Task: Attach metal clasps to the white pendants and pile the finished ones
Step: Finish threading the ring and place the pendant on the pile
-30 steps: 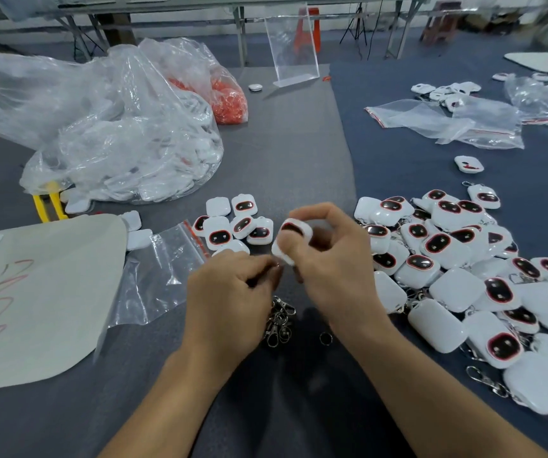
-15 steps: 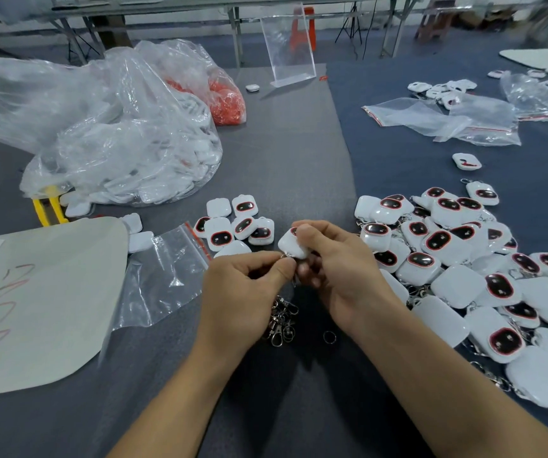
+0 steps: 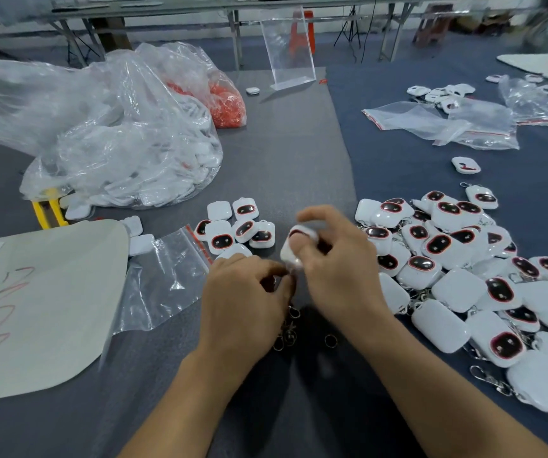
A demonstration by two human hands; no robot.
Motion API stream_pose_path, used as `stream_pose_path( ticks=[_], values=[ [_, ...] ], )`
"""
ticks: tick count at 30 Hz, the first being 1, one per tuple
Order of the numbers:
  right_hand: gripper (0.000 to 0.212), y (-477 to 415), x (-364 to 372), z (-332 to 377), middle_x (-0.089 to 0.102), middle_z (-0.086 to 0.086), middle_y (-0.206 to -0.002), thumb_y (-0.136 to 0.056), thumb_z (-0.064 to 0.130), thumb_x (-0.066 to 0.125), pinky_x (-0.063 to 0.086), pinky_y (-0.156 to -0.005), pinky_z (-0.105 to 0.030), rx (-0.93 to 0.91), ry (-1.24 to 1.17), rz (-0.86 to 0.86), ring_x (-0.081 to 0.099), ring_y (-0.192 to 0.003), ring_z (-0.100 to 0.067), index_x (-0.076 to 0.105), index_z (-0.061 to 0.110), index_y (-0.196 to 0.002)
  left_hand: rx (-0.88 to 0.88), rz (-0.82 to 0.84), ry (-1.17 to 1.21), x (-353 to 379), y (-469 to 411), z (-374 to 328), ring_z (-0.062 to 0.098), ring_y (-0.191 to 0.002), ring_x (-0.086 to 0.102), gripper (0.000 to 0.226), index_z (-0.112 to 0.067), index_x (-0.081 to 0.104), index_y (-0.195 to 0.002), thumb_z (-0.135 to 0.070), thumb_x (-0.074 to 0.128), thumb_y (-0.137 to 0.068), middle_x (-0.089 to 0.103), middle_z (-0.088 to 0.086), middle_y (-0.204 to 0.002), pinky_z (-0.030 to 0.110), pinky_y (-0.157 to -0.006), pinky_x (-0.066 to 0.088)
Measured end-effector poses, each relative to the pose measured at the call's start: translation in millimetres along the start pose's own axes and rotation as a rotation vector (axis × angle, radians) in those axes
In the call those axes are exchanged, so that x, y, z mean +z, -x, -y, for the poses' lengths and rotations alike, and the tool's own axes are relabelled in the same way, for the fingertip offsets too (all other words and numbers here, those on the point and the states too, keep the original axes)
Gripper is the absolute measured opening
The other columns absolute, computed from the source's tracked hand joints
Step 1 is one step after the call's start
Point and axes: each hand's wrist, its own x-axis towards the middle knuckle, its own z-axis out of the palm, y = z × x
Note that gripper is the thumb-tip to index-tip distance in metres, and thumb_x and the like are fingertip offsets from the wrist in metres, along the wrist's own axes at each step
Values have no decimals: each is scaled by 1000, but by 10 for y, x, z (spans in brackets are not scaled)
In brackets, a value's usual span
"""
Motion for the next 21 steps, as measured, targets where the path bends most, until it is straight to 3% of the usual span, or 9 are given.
stream_pose_path(
  ticks=[2, 5, 10, 13, 15, 18, 21],
  values=[
    [10, -123, -102, -37, 69, 9, -72, -90, 22, 71, 42, -58, -15, 93, -57, -71, 59, -61, -1, 63, 28, -89, -15, -43, 33, -10, -9, -20, 2, -73, 44, 13, -28, 79, -81, -38, 75, -75, 67, -12, -67, 23, -75, 31],
    [13, -272, -314, -92, 64, 12, -56, -84, 15, 70, 38, -58, -25, 102, 78, -81, 53, -51, -5, 70, 25, -76, -55, -53, 9, -23, -16, 40, 7, -76, 61, 7, -29, 80, -83, -35, 77, -80, 74, -14, -76, 22, -87, 30],
    [24, -403, -565, -185, 58, 8, -56, -83, 13, 58, 36, -63, -33, 50, 500, -27, 55, -64, -16, 67, 21, -63, -132, -65, -114, -62, -48, 146, 15, -70, 61, 6, -30, 78, -77, -24, 80, -79, 72, -13, -70, 26, -81, 28],
    [20, -406, -650, -216, 68, -1, -78, -83, 8, 62, 32, -80, -38, -33, 768, -39, 53, -86, -31, 73, 18, -71, -146, -46, -190, -85, -24, 144, 19, -70, 63, 4, -29, 78, -77, -28, 81, -77, 72, -10, -69, 31, -78, 36],
    [18, -369, -650, -206, 71, -6, -100, -74, 1, 71, 24, -92, -38, -104, 870, -55, 54, -103, -36, 78, 17, -80, -193, -35, -262, -97, 4, 100, 23, -69, 66, 8, -31, 77, -78, -36, 82, -73, 71, -10, -71, 30, -66, 42],
    [29, -254, -466, -123, 69, -12, -127, -67, -6, 72, 23, -105, -40, -194, 802, -43, 53, -121, -41, 80, 12, -89, -204, -7, -315, -91, 27, 54, 18, -72, 66, 13, -36, 76, -84, -47, 76, -77, 67, -14, -80, 24, -56, 29],
    [39, -142, -101, -40, 62, -9, -143, -76, -3, 65, 25, -115, -40, -293, 707, 61, 47, -134, -35, 77, 13, -110, -183, 32, -326, -86, 9, 77, 14, -81, 65, 17, -40, 76, -94, -52, 68, -85, 66, -16, -88, 26, -60, 28]
  ],
)
